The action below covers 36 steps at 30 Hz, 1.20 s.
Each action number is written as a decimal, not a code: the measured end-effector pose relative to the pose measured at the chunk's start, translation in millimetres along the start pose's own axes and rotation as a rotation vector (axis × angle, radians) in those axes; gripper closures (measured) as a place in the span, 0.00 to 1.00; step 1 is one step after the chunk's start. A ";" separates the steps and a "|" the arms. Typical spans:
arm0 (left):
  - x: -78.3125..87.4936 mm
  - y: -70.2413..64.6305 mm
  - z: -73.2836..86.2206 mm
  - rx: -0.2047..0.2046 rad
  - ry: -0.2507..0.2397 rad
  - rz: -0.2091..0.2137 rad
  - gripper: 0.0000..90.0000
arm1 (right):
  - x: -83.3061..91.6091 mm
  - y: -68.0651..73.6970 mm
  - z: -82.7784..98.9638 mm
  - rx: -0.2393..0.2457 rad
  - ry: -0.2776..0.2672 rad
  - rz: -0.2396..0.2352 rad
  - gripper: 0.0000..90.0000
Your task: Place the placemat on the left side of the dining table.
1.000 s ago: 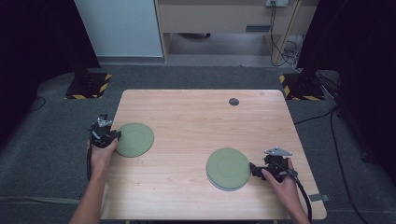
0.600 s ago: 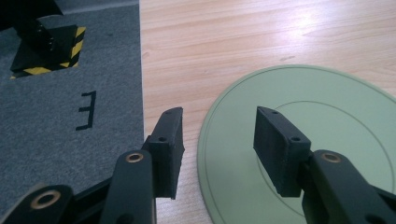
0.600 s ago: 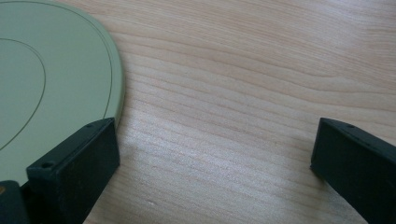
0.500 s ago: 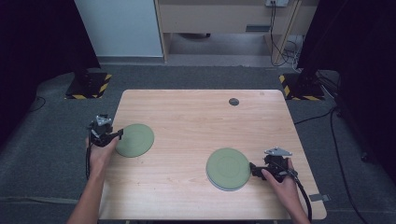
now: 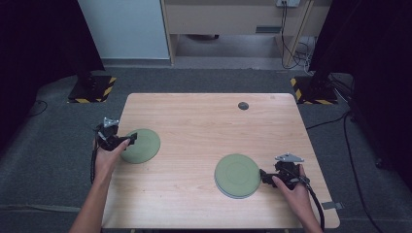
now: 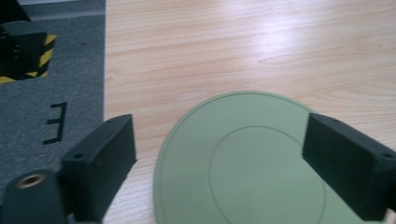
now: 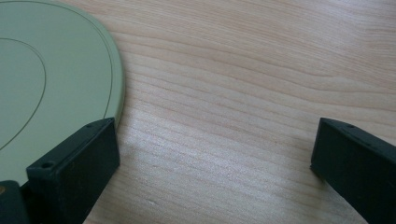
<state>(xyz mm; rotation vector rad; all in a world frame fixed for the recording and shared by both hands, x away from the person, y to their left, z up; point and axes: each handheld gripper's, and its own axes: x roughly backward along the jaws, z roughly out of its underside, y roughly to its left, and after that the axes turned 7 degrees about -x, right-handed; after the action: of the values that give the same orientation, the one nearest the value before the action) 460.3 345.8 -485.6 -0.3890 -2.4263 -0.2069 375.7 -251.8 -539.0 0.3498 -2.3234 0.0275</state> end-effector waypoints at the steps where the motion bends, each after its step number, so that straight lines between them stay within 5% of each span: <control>1: -0.1 -1.5 -1.0 -0.012 0.012 0.008 0.06 | 0.0 0.0 0.0 0.000 0.000 0.000 0.01; 13: 6.6 -9.3 -0.4 -0.007 0.011 0.034 0.04 | 0.0 0.1 0.0 -0.001 0.001 -0.001 0.01; 36: 30.2 -37.1 -10.8 -0.079 -0.051 0.098 0.05 | 0.0 0.1 0.0 -0.001 0.001 0.000 0.01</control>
<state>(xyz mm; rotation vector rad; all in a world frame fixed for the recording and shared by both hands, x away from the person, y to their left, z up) 432.2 314.9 -459.9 -0.5542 -2.4474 -0.2532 375.7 -251.8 -539.0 0.3497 -2.3226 0.0260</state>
